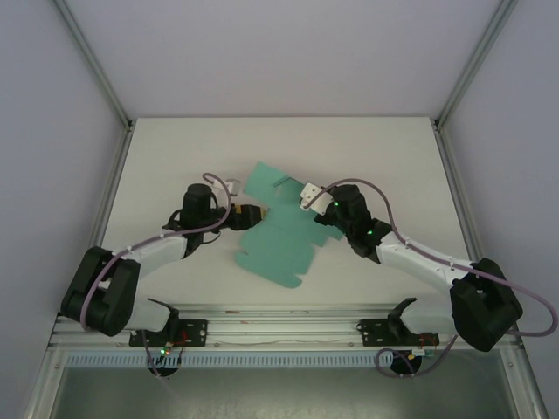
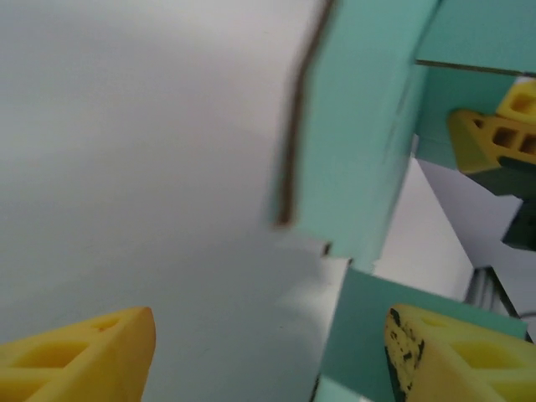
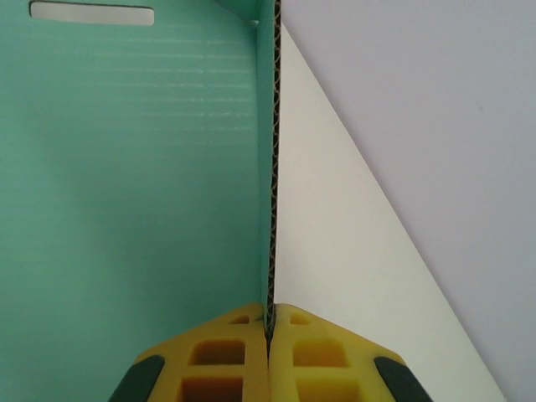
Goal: Assemble paper box
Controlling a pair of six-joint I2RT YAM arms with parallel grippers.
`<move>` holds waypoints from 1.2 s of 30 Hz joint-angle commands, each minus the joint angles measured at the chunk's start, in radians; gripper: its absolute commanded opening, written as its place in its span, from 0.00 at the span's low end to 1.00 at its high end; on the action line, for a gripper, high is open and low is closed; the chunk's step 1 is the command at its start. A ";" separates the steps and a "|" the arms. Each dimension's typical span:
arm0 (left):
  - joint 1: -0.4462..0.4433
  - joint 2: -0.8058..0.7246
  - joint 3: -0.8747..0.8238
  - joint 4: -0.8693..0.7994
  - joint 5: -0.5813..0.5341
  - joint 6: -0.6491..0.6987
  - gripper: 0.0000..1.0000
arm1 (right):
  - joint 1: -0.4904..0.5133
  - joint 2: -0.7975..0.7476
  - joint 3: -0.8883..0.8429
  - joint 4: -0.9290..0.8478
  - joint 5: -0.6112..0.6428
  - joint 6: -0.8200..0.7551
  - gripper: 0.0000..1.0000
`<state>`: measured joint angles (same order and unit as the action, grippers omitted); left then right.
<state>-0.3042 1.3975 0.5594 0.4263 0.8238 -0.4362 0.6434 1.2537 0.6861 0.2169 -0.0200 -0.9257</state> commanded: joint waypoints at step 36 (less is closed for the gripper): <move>-0.085 0.222 0.206 -0.126 -0.148 -0.314 0.00 | 0.166 -0.024 0.000 0.006 0.000 -0.019 0.00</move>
<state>-0.3714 1.5997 0.6895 0.4019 0.7406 -0.6708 0.7319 1.2411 0.6861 0.2237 0.0536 -0.9192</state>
